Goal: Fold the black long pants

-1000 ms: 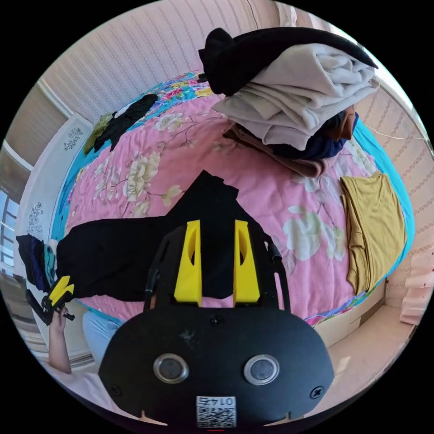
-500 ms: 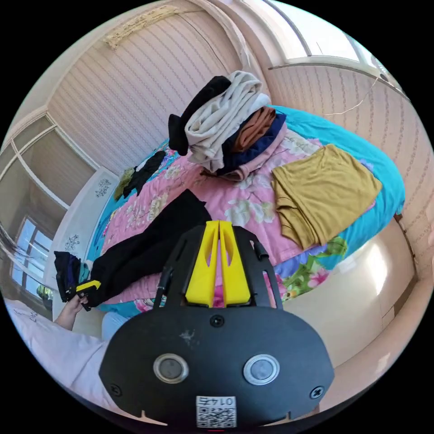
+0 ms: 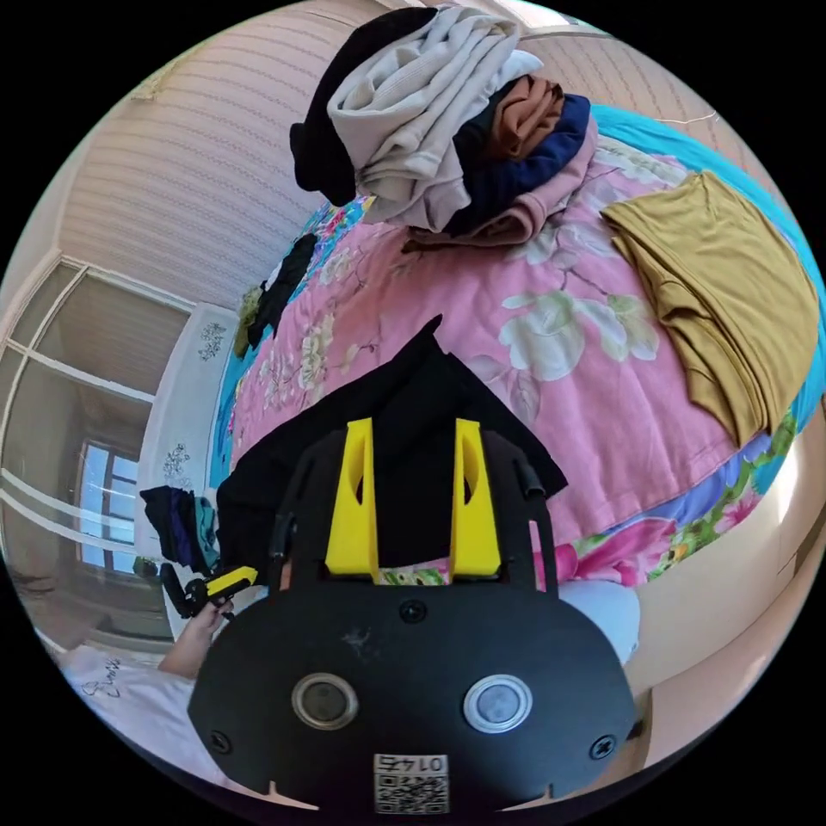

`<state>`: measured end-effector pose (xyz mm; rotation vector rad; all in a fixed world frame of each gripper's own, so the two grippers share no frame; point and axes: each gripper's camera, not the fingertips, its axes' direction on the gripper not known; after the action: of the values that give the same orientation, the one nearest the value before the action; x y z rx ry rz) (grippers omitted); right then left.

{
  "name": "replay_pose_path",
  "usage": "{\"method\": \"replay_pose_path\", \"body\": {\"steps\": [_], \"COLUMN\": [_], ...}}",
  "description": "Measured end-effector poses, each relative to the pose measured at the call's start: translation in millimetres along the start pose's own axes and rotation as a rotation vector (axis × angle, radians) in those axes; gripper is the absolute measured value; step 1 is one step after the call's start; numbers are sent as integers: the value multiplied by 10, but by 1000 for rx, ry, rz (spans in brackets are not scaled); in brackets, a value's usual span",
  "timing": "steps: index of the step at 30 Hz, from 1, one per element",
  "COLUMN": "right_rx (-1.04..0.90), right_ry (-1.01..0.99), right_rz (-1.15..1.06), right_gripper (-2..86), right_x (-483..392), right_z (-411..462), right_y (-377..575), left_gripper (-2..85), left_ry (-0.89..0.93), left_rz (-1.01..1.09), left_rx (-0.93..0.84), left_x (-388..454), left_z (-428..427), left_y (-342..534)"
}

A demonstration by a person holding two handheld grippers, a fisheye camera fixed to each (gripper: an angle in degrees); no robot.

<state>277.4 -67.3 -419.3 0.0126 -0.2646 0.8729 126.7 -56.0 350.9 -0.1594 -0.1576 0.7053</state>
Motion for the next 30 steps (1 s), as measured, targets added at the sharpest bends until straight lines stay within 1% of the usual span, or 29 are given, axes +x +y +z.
{"method": "replay_pose_path", "body": {"steps": [1,3,5,8,11,12,13,14,16,17,19,20,22,24,25,26,27,30], "right_rx": [-36,-50,-22,41,167,235,291,308,328,316,219,192,108,49,18,10,10,88], "right_ry": [49,41,-58,-182,-411,-525,-578,-582,-500,-467,-373,-353,-209,-143,-99,-72,0,218], "right_rz": [35,77,60,-59,-187,-246,-296,-310,-270,-240,-50,-6,158,241,278,282,272,201], "right_gripper": [95,61,33,14,8,7,6,6,6,6,6,6,9,13,16,18,21,28], "right_x": [62,153,170,24,-163,-208,-213,-195,43,141,637,755,1122,1282,1323,1318,1266,997], "right_z": [95,113,-23,-415,-1020,-1302,-1552,-1652,-1845,-1838,-1617,-1532,-1174,-917,-799,-767,-750,-824], "right_y": [-69,-111,-141,-232,-270,-219,-131,-78,156,210,399,446,609,673,690,689,668,509], "left_gripper": [-8,-8,-8,-8,-9,-10,-10,-10,-10,-10,-10,-10,-9,-9,-8,-8,-8,-8], "left_ry": [3,5,-17,-29,-45,-31,-11,47,147,182,190,181,145,159,158,132,113,-15], "left_rz": [-5,-16,-4,13,58,81,93,108,127,134,129,139,118,110,121,146,163,216], "left_rx": [6,20,69,159,244,284,306,347,365,348,272,206,116,-25,-46,-53,-42,17], "left_x": [-5,-16,-18,-36,-4,21,33,52,86,121,197,260,319,355,372,405,418,361], "left_z": [-3,-23,-120,-348,-643,-742,-779,-822,-769,-658,-398,-180,168,464,476,428,380,57], "left_y": [-9,-45,-112,-225,-298,-294,-287,-268,-259,-273,-337,-387,-439,-492,-503,-516,-518,-602]}}
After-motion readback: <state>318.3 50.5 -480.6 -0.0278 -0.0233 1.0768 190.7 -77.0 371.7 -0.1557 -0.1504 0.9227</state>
